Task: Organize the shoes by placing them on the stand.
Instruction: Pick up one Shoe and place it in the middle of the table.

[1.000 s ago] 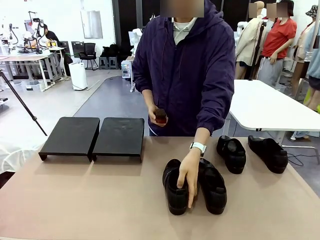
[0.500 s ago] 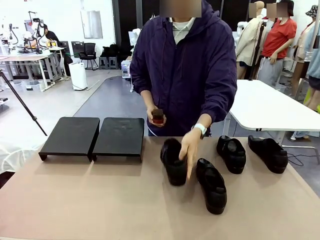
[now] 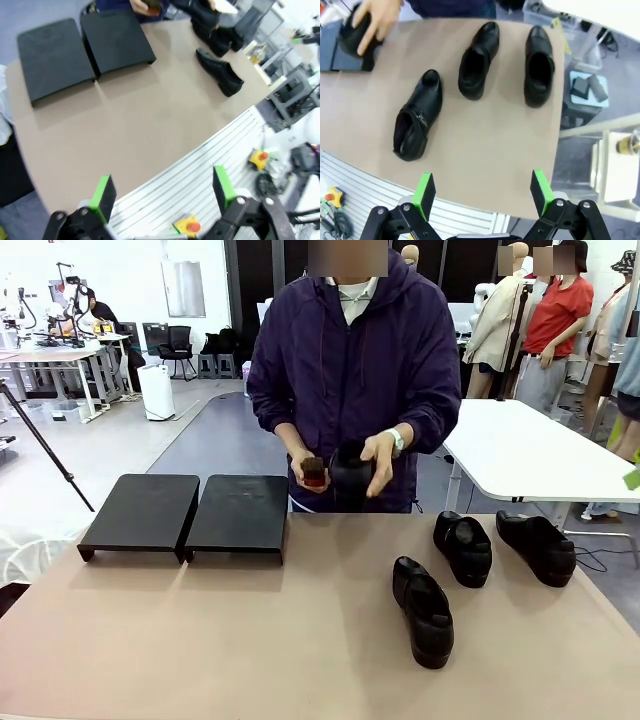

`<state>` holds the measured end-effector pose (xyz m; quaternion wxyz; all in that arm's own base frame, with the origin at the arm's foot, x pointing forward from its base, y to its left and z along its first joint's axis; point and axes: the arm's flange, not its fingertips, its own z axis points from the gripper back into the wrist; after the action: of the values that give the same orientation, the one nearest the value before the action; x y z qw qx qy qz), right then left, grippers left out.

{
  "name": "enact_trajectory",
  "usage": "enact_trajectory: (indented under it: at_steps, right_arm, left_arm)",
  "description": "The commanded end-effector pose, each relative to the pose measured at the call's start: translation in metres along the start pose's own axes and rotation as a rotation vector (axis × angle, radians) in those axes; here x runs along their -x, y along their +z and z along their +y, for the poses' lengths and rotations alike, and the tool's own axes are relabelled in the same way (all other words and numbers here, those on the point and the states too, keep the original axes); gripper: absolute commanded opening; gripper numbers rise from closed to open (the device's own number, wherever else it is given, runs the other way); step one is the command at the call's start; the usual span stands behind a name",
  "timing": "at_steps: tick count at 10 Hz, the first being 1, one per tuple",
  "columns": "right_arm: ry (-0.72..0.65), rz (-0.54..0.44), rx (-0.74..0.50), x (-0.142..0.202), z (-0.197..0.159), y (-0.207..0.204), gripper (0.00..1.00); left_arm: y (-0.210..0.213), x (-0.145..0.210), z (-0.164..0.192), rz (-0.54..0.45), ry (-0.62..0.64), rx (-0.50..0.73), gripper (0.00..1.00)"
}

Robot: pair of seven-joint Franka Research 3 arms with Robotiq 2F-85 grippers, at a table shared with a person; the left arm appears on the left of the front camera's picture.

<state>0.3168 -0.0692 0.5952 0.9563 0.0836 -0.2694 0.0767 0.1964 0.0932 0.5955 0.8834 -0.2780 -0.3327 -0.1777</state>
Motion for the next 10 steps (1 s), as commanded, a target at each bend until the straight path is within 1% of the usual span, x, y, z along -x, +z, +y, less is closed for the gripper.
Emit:
enact_trajectory:
  at_steps: [1, 3, 4, 5, 6, 7, 8, 10]
  right_arm:
    - [0.018, 0.029, -0.025, -0.037, 0.001, -0.016, 1.00]
    - [-0.016, 0.066, 0.004, -0.041, 0.000, -0.026, 1.00]
    - [0.025, 0.092, 0.038, -0.055, 0.010, -0.052, 1.00]
    - [0.038, 0.095, 0.066, -0.074, 0.021, -0.088, 1.00]
    - [0.077, 0.049, 0.114, -0.087, 0.024, -0.123, 1.00]
    - [0.139, 0.036, 0.149, -0.093, 0.027, -0.154, 1.00]
    - [0.125, 0.057, 0.129, -0.105, 0.026, -0.186, 1.00]
    - [0.136, 0.097, 0.092, -0.121, 0.030, -0.238, 1.00]
  left_arm:
    - [0.000, 0.001, 0.000, -0.005, -0.016, 0.018, 1.00]
    - [0.000, 0.001, 0.000, -0.005, -0.016, 0.018, 1.00]
    - [0.000, 0.001, 0.000, -0.005, -0.016, 0.018, 1.00]
    - [0.000, 0.001, 0.000, -0.005, -0.016, 0.018, 1.00]
    - [0.000, 0.001, 0.000, -0.005, -0.016, 0.018, 1.00]
    - [0.000, 0.001, 0.000, -0.005, -0.016, 0.018, 1.00]
    - [0.000, 0.001, 0.000, -0.005, -0.016, 0.018, 1.00]
    - [0.000, 0.001, 0.000, -0.005, -0.016, 0.018, 1.00]
